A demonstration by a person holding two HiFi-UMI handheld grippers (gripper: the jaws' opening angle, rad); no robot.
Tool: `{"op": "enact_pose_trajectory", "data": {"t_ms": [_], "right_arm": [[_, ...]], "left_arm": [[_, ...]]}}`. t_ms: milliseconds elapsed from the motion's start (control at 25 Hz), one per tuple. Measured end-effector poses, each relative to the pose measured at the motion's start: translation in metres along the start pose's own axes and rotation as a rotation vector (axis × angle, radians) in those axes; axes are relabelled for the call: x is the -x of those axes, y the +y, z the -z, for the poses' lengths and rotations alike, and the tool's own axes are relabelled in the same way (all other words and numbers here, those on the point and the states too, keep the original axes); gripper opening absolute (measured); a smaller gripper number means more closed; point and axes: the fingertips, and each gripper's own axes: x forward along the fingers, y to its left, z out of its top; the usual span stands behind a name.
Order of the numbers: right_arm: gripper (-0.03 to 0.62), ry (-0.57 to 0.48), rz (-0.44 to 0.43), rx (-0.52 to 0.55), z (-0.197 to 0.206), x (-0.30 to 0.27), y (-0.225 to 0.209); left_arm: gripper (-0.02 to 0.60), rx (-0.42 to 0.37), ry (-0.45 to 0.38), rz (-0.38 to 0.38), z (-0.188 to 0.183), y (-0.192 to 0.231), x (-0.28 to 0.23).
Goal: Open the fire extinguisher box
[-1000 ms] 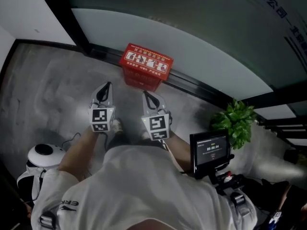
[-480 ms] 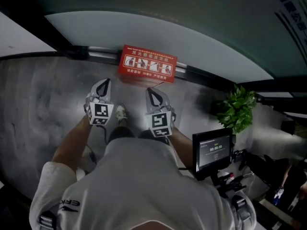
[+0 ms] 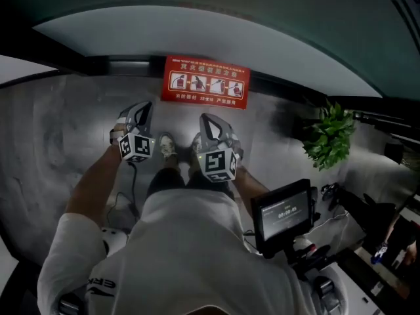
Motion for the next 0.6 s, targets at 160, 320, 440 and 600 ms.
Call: {"op": "enact_pose_trajectory", "data": {"t_ms": [160,320,440,600], "right_arm": [[0.012,0.03,-0.015,0.018,0.024,-0.034,0.0],[0.012,0.064,-0.02,-0.001,0.047,-0.056,0.001],[0.012,0.084,-0.026,-0.02,0.062,-0.066,0.004],[0.012,0.103,-0.027,-0.041,0.076,-0.076,0.005]], "left_arm": [[0.003,-0.146,0.016,0.05,0.02,-0.019,-0.031],[0.058,-0.27,0.042,0.106,0.039,-0.042,-0.057],[0.142,-0.342,0.057,0.124,0.047,-0.054,-0.071],[0.212,-0.44,0.071,0.126,0.058,-0.067,-0.088]]}}
